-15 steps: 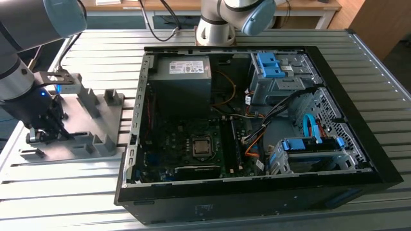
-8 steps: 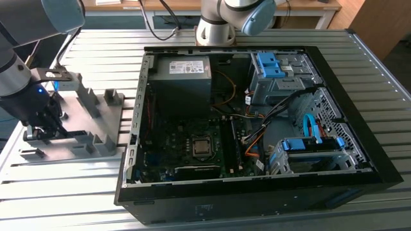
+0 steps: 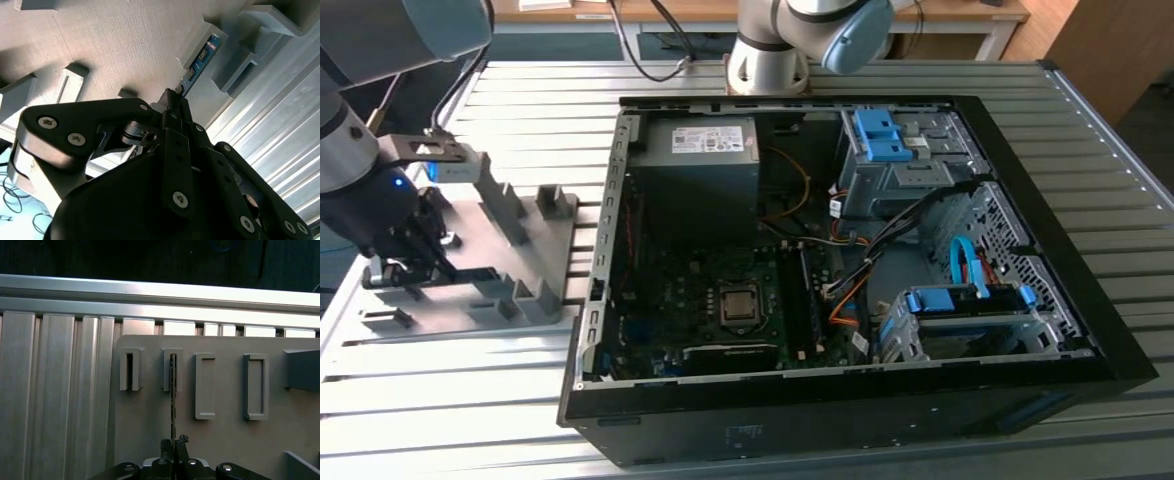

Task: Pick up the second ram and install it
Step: 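Pick up the second ram and move it above second insertion slot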

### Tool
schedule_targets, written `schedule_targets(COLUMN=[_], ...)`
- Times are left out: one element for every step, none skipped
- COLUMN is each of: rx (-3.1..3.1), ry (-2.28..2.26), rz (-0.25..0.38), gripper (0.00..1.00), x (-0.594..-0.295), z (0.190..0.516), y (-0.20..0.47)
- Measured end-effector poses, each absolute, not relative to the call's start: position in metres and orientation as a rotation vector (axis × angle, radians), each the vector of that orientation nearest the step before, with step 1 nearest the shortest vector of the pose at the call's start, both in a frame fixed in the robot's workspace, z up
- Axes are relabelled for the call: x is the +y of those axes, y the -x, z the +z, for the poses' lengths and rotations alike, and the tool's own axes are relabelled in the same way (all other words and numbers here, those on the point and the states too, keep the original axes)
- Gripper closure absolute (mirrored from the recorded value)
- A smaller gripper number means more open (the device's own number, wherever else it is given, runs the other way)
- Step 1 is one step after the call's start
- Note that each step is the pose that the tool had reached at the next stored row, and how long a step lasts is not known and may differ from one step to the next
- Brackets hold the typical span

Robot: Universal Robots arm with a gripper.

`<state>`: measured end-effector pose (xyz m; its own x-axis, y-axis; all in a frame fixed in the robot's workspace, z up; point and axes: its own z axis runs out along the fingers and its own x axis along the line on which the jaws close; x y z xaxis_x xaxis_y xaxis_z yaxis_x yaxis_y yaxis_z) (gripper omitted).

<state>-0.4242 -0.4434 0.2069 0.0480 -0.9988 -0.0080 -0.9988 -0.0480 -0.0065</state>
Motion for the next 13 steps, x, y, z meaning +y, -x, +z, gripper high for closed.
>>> schedule_targets(rx=[2.16,2.16,2.16,2.16,2.16,2.16,2.16,2.16,2.16,2.16,2.16,2.16,2.16], ry=[2.267,2.267,2.267,2.266,2.266,2.266,2.267,2.266,2.266,2.266,2.266,2.266,2.266], rz=[0.002,0.002,0.002,0.002,0.003,0.002,0.003,0.003,0.003,0.003,0.003,0.003,0.003], gripper=[0.86,0.86,0.86,0.86,0.86,0.86,0.86,0.86,0.86,0.86,0.86,0.86,0.86], x=[-0.443,-0.443,-0.443,-0.443,-0.443,-0.443,-0.443,-0.443,-0.443,-0.443,-0.443,-0.443,-0.443], z=[0.208,0.21,0.211,0.212,0.213,0.214,0.215,0.216,0.217,0.218,0.219,0.22,0.221], y=[0.424,0.424,0.424,0.424,0.424,0.424,0.424,0.424,0.424,0.424,0.424,0.424,0.424])
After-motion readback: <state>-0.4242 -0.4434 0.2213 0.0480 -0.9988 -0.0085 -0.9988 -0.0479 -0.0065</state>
